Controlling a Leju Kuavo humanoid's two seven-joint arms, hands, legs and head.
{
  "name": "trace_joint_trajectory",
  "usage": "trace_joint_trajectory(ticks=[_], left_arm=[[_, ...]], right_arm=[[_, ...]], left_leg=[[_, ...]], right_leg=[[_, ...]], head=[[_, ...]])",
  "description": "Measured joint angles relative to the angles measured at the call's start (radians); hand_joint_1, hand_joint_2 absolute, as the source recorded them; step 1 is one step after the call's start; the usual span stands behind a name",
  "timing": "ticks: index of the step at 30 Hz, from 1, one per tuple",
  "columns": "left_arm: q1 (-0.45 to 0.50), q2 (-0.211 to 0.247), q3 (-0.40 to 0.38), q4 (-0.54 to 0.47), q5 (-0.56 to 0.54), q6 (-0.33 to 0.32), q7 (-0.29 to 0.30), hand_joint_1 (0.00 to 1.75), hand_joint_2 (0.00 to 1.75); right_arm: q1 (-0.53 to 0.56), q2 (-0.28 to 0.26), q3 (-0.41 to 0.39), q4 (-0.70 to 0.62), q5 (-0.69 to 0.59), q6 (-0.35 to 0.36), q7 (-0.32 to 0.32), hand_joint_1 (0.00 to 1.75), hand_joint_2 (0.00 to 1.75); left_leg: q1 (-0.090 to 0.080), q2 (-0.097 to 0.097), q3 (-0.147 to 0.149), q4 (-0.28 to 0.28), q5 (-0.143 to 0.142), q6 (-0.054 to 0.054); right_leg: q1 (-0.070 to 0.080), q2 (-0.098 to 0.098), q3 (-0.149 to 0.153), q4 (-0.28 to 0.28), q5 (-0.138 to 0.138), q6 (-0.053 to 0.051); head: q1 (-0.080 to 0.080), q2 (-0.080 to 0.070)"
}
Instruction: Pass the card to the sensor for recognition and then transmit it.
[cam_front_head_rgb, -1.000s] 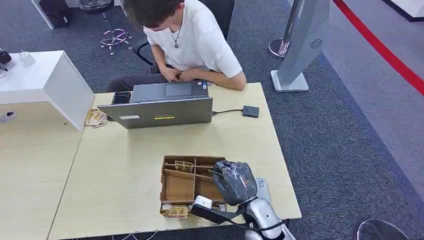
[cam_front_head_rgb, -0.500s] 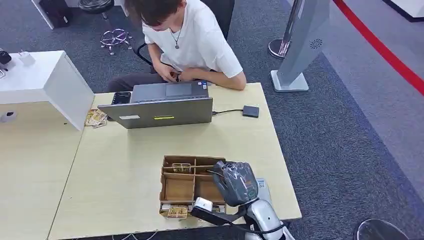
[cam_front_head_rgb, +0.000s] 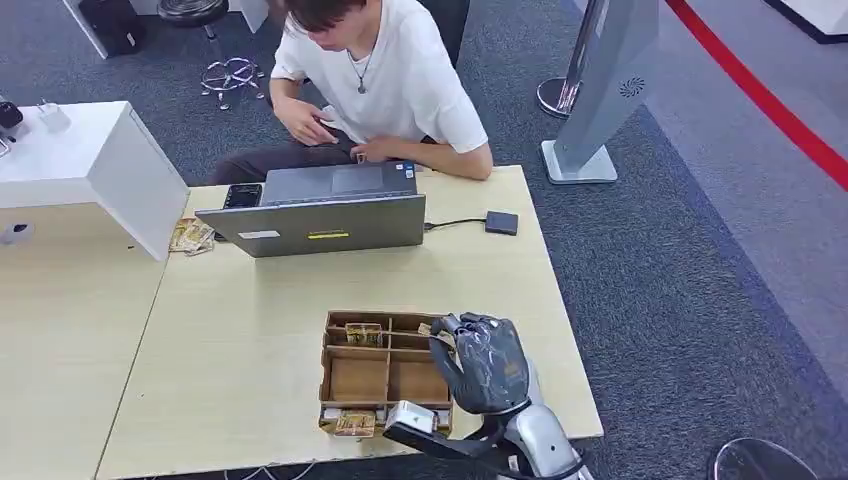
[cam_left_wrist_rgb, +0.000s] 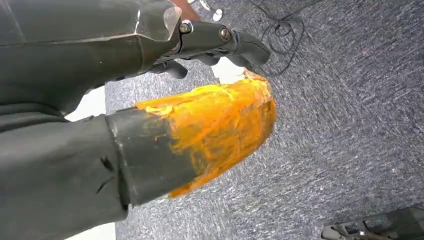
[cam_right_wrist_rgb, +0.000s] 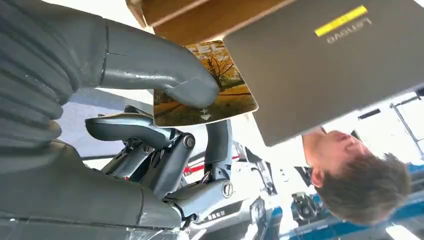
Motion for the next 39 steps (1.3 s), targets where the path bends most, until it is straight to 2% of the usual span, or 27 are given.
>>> trace_joint_trajectory(ticks=[11,22,39], left_arm=[[0.0,0.0,0.0,0.0,-0.003,0.0,0.003,0.0,0.0],[0.0,0.0,0.0,0.0,-0.014,0.0,-0.002,0.0,0.0],[0.0,0.001,0.0,0.0,-0.033,-0.003,-0.01,0.0,0.0]], right_arm=[[-0.001,-0.005,0.0,-0.081,0.009,-0.017,-0.003,1.75,1.75],[-0.069,-0.006,0.0,-0.097,0.008,-0.016,-0.002,1.75,1.75],[-0.211,-0.005,-0.016,0.018,-0.017,0.011,0.02,1.75,1.75]], left_leg=[[0.0,0.0,0.0,0.0,0.0,0.0],[0.0,0.0,0.0,0.0,0.0,0.0],[0.0,0.0,0.0,0.0,0.001,-0.001]], right_leg=[[0.0,0.0,0.0,0.0,0.0,0.0],[0.0,0.0,0.0,0.0,0.0,0.0],[0.0,0.0,0.0,0.0,0.0,0.0]], head=[[0.0,0.0],[0.0,0.0],[0.0,0.0]])
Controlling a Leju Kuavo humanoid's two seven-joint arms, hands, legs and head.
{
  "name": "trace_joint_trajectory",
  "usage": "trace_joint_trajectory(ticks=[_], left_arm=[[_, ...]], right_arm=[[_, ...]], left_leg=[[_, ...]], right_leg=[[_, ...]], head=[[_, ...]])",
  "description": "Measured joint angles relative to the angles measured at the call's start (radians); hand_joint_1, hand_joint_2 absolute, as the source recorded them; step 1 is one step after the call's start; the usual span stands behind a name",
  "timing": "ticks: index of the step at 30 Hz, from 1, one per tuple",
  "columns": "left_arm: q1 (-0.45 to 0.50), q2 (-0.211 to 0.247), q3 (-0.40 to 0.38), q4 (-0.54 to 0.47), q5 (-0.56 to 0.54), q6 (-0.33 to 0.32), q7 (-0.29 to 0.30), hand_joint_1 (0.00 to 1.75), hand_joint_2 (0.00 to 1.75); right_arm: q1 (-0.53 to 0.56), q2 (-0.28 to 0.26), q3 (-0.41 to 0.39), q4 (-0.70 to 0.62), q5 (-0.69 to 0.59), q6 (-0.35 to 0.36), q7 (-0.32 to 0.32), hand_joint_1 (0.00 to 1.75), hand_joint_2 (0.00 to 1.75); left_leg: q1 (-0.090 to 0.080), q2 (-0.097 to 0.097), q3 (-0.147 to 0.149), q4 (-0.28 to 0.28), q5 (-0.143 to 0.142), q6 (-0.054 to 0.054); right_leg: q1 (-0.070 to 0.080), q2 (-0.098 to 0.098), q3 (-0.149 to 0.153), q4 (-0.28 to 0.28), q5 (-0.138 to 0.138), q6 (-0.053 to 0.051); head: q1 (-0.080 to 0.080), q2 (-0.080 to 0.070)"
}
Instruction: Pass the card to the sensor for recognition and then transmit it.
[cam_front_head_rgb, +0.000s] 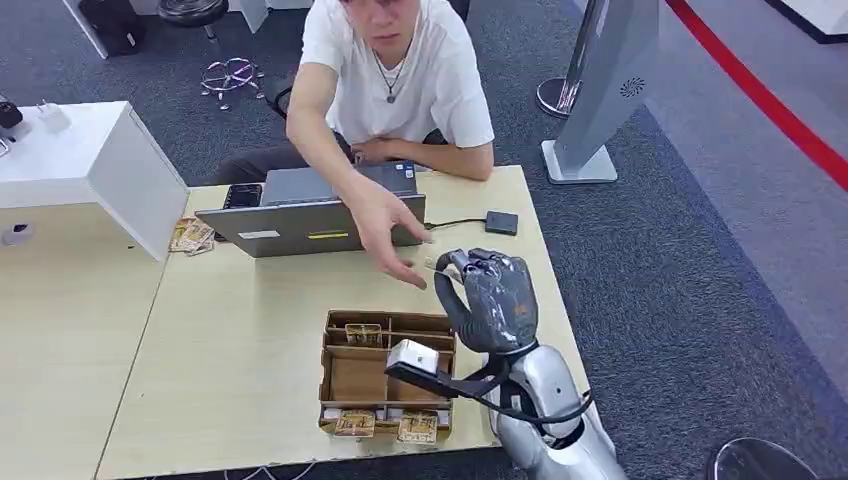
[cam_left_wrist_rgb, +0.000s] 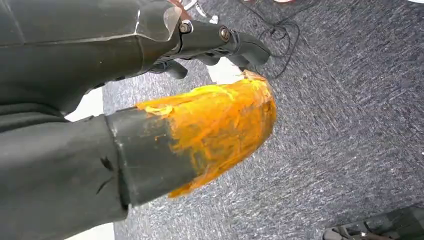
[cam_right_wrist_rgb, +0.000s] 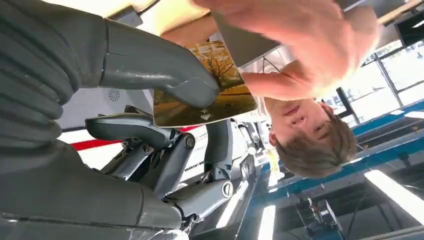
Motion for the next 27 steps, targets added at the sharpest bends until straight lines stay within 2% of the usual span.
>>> trace_joint_trajectory(ticks=[11,12,27], left_arm=[[0.0,0.005,-0.016,0.0,-0.003,-0.003,0.0,0.0,0.0],[0.0,0.005,-0.016,0.0,-0.002,-0.003,0.0,0.0,0.0],[0.0,0.005,-0.017,0.0,0.002,-0.003,-0.003,0.0,0.0]], right_arm=[[-0.064,0.026,-0.003,0.078,0.005,0.011,0.011,1.75,1.75],[-0.065,0.03,-0.003,0.081,0.005,0.011,0.011,0.0,1.75],[-0.048,0.038,-0.002,0.065,0.005,0.006,0.011,0.0,1.75]], left_leg=[[0.0,0.0,0.0,0.0,0.0,0.0],[0.0,0.0,0.0,0.0,0.0,0.0],[0.0,0.0,0.0,0.0,0.0,0.0]], right_leg=[[0.0,0.0,0.0,0.0,0.0,0.0],[0.0,0.0,0.0,0.0,0.0,0.0],[0.0,0.0,0.0,0.0,0.0,0.0]], head=[[0.0,0.0],[0.0,0.0],[0.0,0.0]])
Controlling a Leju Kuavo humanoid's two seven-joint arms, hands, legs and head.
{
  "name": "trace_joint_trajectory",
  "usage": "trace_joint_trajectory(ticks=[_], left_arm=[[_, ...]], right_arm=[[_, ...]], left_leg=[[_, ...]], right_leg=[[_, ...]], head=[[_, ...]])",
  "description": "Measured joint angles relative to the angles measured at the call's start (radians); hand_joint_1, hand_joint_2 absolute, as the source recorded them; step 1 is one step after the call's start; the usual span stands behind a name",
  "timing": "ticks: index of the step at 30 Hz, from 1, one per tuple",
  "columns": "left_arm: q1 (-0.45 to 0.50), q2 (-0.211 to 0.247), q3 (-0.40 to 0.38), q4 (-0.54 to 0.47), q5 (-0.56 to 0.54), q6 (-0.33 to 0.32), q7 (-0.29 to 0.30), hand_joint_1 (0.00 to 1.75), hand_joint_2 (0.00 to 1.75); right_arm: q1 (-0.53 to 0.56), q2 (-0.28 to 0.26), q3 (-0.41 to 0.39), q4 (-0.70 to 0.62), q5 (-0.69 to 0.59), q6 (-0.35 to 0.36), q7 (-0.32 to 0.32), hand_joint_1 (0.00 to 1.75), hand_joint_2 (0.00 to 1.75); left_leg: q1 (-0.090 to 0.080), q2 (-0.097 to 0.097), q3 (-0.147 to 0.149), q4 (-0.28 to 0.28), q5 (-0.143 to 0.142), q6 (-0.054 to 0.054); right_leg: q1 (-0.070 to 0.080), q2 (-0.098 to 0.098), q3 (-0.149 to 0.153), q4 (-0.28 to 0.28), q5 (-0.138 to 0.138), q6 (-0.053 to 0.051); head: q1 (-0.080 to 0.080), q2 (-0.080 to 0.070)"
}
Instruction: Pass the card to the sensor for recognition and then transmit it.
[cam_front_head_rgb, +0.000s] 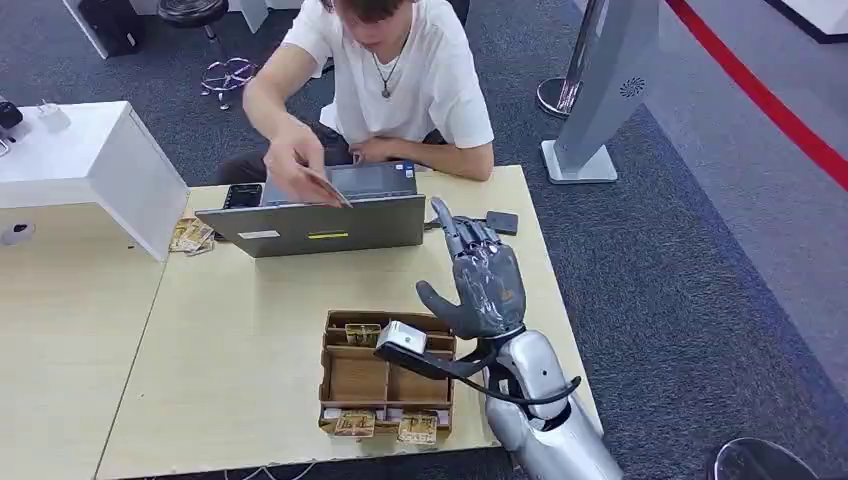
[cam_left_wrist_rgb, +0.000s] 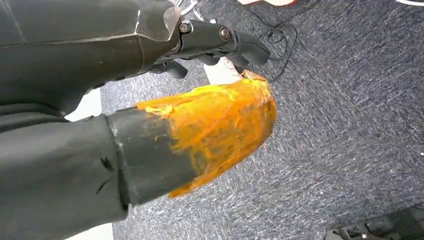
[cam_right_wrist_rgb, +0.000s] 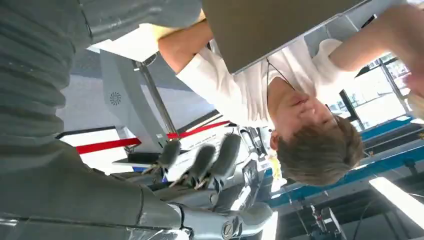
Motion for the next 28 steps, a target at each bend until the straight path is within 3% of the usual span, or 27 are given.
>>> trace_joint_trajectory(ticks=[12,20,28], left_arm=[[0.001,0.0,0.0,0.0,0.018,0.006,0.009,0.0,0.0],[0.002,-0.006,0.001,0.0,0.038,0.024,0.023,0.0,0.0],[0.002,-0.013,0.005,0.0,0.055,0.033,0.027,0.0,0.0]], right_arm=[[0.07,0.0,0.0,-0.074,-0.058,-0.044,-0.028,0.0,1.75],[0.243,0.015,-0.083,-0.244,-0.219,-0.049,-0.204,0.0,1.75],[0.373,0.017,-0.147,-0.333,-0.362,-0.049,-0.254,0.0,1.75]], left_leg=[[0.0,0.0,0.0,0.0,0.0,0.0],[0.0,-0.001,-0.001,0.0,0.0,0.0],[0.0,-0.001,0.0,0.0,0.0,0.0]], right_leg=[[0.0,0.0,0.0,0.0,0.0,0.0],[0.0,0.0,0.0,0.0,0.0,0.0],[0.0,0.0,0.0,0.0,0.0,0.0]], head=[[0.0,0.0],[0.0,0.0],[0.0,0.0]])
